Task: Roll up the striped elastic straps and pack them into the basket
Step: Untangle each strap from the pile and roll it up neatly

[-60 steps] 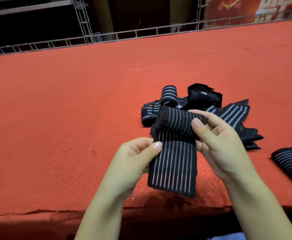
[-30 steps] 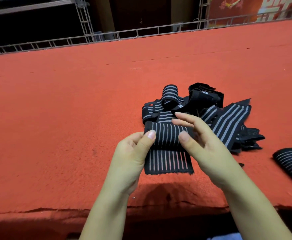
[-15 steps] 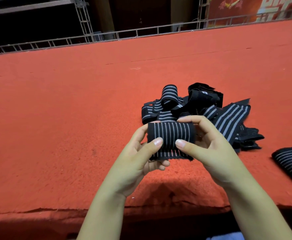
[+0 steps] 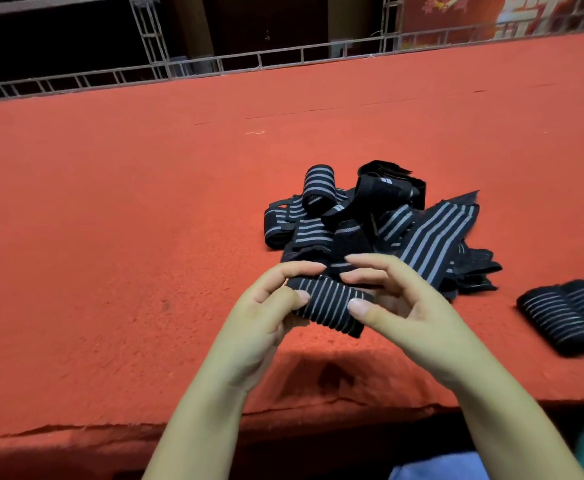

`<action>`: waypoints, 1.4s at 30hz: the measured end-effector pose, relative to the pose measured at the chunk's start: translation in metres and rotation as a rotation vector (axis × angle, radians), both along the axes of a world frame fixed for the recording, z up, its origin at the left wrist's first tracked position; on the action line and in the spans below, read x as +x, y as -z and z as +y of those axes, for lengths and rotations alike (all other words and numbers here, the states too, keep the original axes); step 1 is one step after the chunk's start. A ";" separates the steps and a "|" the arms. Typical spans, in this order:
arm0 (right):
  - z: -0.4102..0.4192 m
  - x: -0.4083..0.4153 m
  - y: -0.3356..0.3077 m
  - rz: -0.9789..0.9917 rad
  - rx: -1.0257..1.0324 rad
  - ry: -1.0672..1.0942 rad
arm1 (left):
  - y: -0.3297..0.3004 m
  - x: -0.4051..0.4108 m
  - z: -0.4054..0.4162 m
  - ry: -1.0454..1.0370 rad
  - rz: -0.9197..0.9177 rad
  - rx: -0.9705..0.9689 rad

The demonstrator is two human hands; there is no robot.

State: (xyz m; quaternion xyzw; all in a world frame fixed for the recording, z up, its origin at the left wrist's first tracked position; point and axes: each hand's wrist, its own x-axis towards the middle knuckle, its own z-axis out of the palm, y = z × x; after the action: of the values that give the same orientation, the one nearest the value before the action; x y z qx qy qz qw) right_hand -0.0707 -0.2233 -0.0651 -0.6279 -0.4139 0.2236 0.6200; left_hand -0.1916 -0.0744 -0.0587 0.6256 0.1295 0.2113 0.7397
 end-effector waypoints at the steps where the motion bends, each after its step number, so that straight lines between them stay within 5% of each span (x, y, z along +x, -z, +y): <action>1: -0.004 0.001 0.003 -0.004 -0.023 -0.002 | -0.001 0.004 -0.002 0.007 -0.007 -0.003; 6: -0.028 0.013 0.011 -0.060 -0.047 0.051 | -0.002 0.032 -0.021 0.099 -0.006 0.008; 16: -0.135 0.081 0.019 -0.118 -0.081 0.551 | 0.013 0.125 -0.108 0.286 0.087 -0.066; 25: -0.266 0.226 0.027 -0.255 -0.384 1.263 | 0.019 0.185 -0.161 0.339 0.162 -0.086; 35: -0.290 0.279 0.078 0.064 -0.417 1.219 | 0.026 0.213 -0.176 0.340 0.202 -0.087; 42: -0.285 0.279 0.070 0.091 -0.444 1.139 | 0.031 0.213 -0.165 0.311 0.197 -0.115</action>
State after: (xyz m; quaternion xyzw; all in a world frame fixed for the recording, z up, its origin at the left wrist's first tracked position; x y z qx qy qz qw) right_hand 0.2082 -0.5088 -0.1352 -0.8546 0.0700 -0.0354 0.5134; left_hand 0.0211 -0.2389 -0.0898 0.6124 0.1150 0.0243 0.7818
